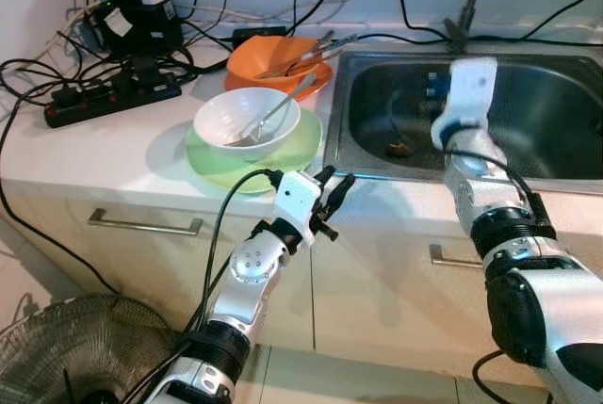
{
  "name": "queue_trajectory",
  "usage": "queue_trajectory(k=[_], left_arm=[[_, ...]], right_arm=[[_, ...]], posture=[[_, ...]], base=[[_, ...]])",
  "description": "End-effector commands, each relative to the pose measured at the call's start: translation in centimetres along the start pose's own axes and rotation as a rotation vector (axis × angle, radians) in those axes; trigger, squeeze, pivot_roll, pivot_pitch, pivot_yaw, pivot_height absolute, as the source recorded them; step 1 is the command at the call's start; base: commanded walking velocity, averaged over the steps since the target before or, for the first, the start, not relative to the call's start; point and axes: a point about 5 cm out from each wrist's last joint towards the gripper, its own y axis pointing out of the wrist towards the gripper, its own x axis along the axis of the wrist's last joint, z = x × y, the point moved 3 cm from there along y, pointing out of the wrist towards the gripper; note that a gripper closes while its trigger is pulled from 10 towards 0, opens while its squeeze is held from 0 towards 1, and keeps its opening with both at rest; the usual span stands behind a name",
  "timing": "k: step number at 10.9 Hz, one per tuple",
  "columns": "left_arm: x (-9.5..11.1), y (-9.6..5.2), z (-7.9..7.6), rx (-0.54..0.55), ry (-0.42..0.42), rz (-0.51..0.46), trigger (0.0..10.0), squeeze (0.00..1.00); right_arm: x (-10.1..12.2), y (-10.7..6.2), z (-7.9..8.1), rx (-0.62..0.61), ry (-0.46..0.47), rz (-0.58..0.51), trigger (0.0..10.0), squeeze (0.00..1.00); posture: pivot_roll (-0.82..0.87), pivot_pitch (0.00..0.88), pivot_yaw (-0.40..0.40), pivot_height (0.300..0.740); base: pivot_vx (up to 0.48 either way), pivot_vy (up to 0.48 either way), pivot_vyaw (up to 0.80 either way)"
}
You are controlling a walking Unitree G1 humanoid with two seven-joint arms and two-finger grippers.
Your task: Kitchen organization
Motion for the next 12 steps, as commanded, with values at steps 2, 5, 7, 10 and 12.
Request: queue_trajectory(k=[2,5,7,10,12], left_arm=[[-0.4,-0.3,0.4,0.02,0.011,0.013,10.0,0.0],[-0.1,-0.5,1.1,0.065,0.025,-0.006,10.0,0.0],[0.0,-0.6,1.3,0.077,0.03,-0.012,10.0,0.0],[0.0,-0.6,1.3,0.077,0.03,-0.012,10.0,0.0],[0.0,-0.6,1.3,0.077,0.03,-0.012,10.0,0.0]], right_arm=[[0.2,-0.7,0.5,0.016,0.024,-0.06,10.0,0.0],[-2.3,-7.1,0.4,-0.034,0.033,-0.196,10.0,0.0],[-3.5,-9.3,0.7,-0.056,0.051,-0.169,10.0,0.0],[-3.5,-9.3,0.7,-0.056,0.051,-0.169,10.0,0.0],[-3.5,-9.3,0.7,-0.056,0.051,-0.169,10.0,0.0]], posture=[[0.02,0.05,0.086,0.74],[0.01,0.048,0.094,0.74],[0.01,0.044,0.1,0.74],[0.01,0.044,0.1,0.74],[0.01,0.044,0.1,0.74]], base=[[0.0,0.0,0.0],[0.0,0.0,0.0],[0.0,0.0,0.0],[0.0,0.0,0.0],[0.0,0.0,0.0]])
